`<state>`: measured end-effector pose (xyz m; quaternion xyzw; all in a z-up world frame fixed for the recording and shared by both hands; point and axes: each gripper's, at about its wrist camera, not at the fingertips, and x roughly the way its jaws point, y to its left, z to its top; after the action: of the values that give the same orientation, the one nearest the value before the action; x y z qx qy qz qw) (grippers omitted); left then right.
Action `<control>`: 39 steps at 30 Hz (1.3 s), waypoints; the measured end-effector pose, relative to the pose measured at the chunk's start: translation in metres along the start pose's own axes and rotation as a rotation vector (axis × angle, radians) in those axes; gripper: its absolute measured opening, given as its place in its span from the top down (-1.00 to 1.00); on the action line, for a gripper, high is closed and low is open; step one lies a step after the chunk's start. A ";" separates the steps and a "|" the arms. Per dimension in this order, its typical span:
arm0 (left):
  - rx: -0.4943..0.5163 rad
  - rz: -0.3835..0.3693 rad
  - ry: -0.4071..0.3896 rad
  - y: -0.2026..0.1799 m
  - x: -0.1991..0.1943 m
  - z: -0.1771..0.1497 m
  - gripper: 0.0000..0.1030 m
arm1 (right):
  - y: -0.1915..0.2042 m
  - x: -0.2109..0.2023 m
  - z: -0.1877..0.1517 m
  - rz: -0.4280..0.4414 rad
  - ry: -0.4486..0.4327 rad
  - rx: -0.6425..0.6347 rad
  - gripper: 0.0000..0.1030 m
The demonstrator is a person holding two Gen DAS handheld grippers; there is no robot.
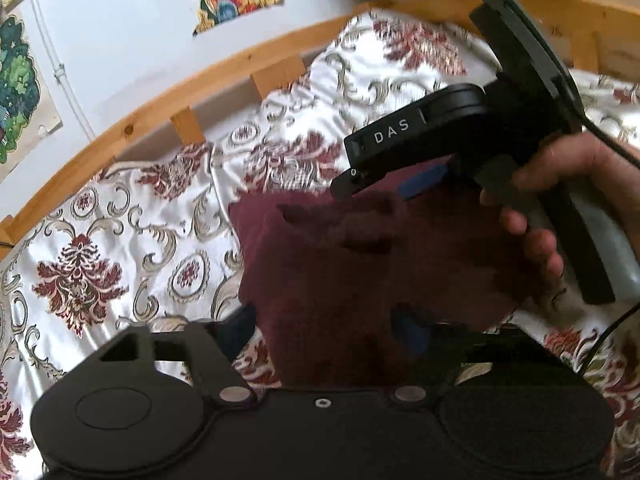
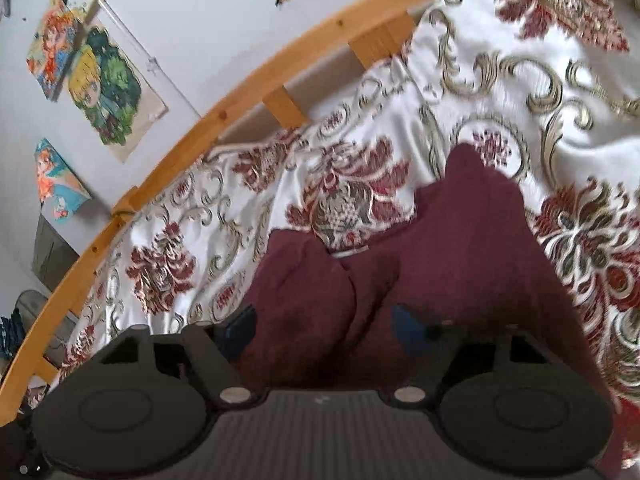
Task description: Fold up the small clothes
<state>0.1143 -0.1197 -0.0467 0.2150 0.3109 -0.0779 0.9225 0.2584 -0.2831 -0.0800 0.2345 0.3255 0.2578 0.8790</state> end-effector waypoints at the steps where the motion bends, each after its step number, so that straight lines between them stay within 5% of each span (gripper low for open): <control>1: 0.000 0.002 0.015 0.000 0.002 -0.001 -0.06 | -0.001 0.004 -0.001 -0.011 0.014 -0.006 -0.54; 6: 0.031 0.024 0.013 -0.002 0.002 -0.007 0.41 | -0.001 0.018 -0.003 -0.012 0.051 -0.012 -0.38; 9: 0.064 0.029 0.004 -0.007 0.000 -0.008 0.54 | 0.001 0.025 -0.001 0.004 0.067 -0.025 -0.10; 11: 0.084 0.028 -0.002 -0.011 -0.003 -0.009 0.57 | 0.001 0.027 -0.001 -0.001 0.069 -0.027 0.35; 14: 0.103 0.026 -0.012 -0.014 -0.005 -0.010 0.58 | -0.003 0.021 -0.002 -0.005 0.052 -0.012 0.65; 27: 0.160 -0.070 -0.100 -0.032 -0.015 0.005 0.64 | 0.018 -0.030 0.019 -0.069 -0.137 -0.217 0.74; 39: 0.240 -0.175 -0.172 -0.060 -0.018 0.015 0.65 | 0.007 -0.069 0.021 -0.203 -0.181 -0.309 0.75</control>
<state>0.0915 -0.1796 -0.0458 0.2884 0.2369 -0.2127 0.9030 0.2258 -0.3252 -0.0304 0.0852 0.2237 0.1924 0.9517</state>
